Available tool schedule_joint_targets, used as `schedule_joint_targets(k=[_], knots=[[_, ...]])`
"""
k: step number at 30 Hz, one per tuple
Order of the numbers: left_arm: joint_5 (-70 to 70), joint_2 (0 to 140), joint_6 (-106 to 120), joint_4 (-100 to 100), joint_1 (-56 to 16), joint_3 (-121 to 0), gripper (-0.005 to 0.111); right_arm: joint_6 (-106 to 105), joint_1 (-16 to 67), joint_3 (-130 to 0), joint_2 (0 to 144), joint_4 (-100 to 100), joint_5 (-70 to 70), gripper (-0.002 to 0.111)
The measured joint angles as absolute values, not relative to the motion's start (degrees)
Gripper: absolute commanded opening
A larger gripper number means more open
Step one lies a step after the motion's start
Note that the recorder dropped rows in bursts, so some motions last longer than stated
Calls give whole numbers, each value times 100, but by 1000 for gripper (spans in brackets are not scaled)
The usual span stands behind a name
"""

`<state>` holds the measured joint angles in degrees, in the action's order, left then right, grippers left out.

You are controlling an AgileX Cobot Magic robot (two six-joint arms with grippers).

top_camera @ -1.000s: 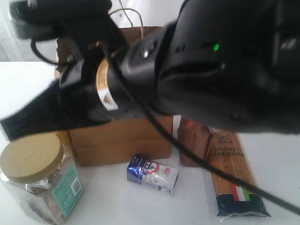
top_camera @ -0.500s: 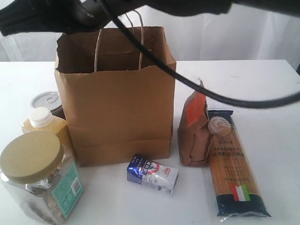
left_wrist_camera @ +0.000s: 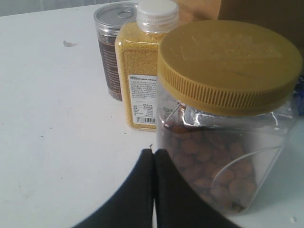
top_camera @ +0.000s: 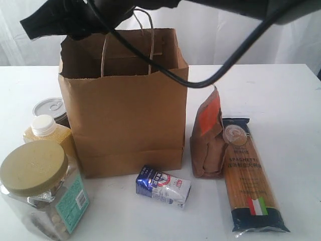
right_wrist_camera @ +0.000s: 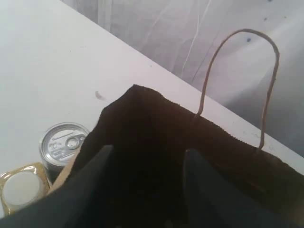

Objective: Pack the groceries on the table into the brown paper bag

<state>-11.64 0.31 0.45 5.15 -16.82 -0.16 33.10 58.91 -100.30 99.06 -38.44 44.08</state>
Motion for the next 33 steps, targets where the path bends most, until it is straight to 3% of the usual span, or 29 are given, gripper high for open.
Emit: schedule_joint_targets(k=[13,24,33], knots=[[-1164,31,45,515,-1682,-16,0,3038,6210,-9905,9291,-3838,4286,51],[-1164,31,45,515,-1682,-16,0,3354,7152,-8571,7907,-3914,4275,33],[-1164,31,45,515,-1682,-16,0,4494,8039,-7030,6227,-4391,4264,1]])
